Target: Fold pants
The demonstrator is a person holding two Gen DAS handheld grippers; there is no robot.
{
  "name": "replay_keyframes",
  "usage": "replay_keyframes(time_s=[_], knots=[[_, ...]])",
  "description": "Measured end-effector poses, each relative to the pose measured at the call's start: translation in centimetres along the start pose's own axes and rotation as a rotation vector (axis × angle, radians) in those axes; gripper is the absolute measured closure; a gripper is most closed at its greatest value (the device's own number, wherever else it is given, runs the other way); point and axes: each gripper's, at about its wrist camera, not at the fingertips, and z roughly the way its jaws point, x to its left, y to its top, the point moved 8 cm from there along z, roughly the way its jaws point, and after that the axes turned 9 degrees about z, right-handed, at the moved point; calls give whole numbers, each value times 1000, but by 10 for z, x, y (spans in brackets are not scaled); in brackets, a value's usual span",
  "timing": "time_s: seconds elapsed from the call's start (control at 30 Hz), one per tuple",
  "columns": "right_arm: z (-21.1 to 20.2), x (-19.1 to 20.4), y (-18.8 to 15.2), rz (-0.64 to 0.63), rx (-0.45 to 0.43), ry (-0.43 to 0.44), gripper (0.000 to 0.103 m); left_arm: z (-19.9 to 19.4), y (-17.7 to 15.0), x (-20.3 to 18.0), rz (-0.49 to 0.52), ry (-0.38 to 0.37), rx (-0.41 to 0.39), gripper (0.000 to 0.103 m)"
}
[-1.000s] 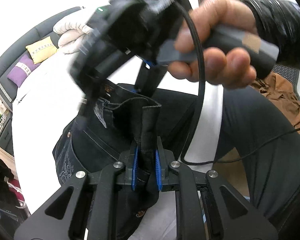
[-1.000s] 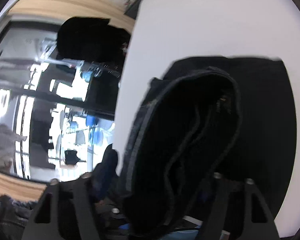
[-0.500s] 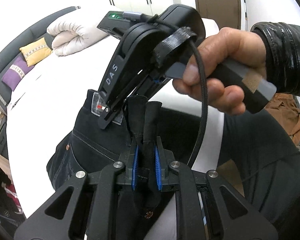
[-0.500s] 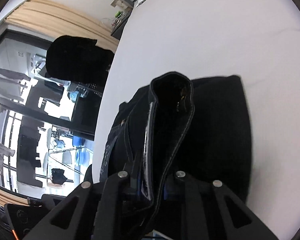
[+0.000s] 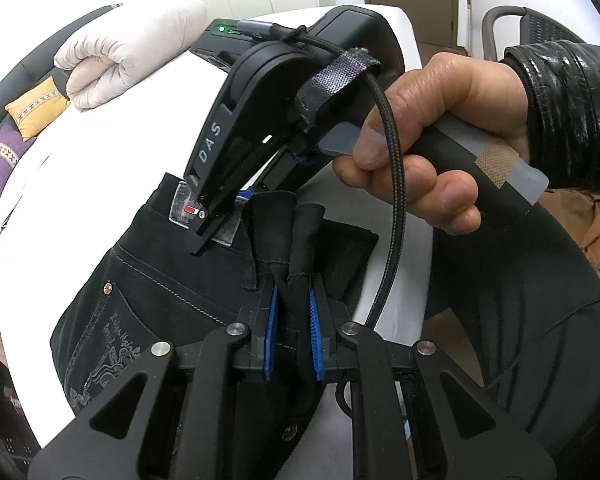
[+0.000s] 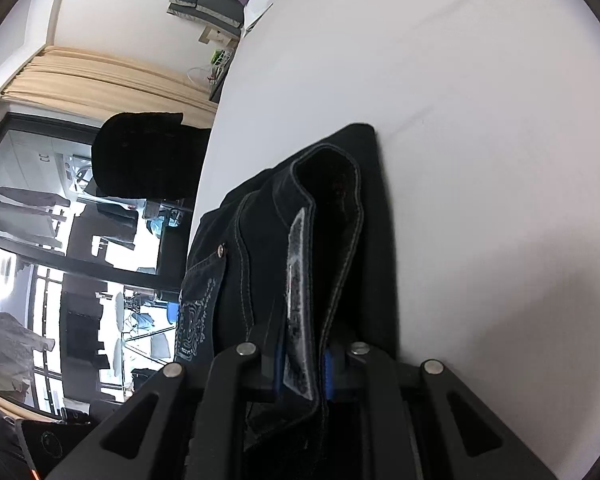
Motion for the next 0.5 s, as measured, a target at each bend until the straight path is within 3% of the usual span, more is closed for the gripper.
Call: replay_keyframes(time_s=[0.27, 0.37, 0.5], knots=[[3, -15, 3, 11, 23, 57, 90, 6, -6, 2, -37, -13, -9, 89], [-6, -10, 2, 15, 25, 42, 82, -9, -15, 11, -101, -60, -29, 87], [-39, -11, 6, 36, -68, -3, 72, -45, -29, 26, -201, -117, -104, 87]])
